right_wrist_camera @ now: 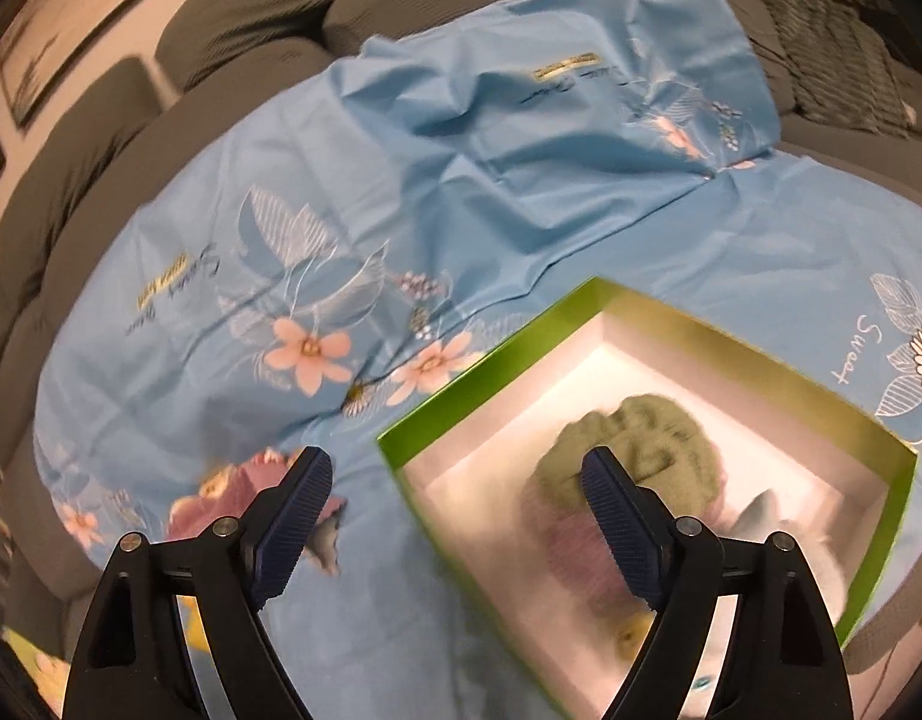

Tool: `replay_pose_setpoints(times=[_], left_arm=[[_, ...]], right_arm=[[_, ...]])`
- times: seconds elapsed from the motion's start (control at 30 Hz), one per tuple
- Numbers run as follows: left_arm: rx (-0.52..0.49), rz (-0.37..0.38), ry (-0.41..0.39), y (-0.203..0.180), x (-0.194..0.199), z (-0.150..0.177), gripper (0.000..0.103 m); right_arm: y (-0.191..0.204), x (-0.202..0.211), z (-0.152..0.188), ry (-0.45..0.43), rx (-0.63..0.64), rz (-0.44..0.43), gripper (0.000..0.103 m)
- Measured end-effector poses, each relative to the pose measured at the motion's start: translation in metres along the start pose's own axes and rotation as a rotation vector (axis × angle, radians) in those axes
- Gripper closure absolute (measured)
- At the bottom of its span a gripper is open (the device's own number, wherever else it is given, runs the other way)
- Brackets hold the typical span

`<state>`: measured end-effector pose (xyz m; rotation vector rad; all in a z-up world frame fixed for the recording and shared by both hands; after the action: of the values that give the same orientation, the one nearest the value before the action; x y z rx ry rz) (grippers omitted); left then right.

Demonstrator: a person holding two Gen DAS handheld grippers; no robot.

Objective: Organize soft objects
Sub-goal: 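Move the right gripper back to the pile over the mauve-pink towel, then close the right gripper on the mauve-pink towel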

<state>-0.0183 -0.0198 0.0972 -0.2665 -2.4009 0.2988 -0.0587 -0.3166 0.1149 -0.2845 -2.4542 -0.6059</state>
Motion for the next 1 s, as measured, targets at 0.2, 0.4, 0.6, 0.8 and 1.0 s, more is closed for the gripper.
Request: replay_pose_setpoints(times=[0.2,0.4,0.6,0.8,1.0], left_arm=[[0.209,-0.123,-0.002,0.084,0.008,0.016,0.014],[0.288,-0.2,0.029,0.115,0.01,0.013,0.014],[0.295,-0.178,0.041,0.118,0.011,0.016,0.013],[0.291,-0.179,0.067,0.117,0.004,0.015,0.013],[0.294,-0.142,0.099,0.116,0.001,0.014,0.013]], right_arm=[[0.044,-0.019,0.026,0.074,0.113,-0.083,0.017],[0.085,-0.045,0.053,0.191,0.172,-0.229,0.017],[0.137,-0.056,0.061,0.228,0.247,-0.334,0.019],[0.198,-0.076,0.083,0.231,0.461,-0.317,0.051],[0.207,-0.102,0.102,0.313,0.438,-0.37,0.052]])
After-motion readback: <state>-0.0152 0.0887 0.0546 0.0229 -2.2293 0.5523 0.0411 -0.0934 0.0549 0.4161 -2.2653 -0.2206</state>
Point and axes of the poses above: each gripper's, at about its wrist camera, not at the fingertips, and x roughly against the way its jaws point, y to its left, z to its underside, the point moved 1 cm from there along -x, roughly the way its jaws point, and after that the axes turned 5 degrees about x, right-handed, at the moved point
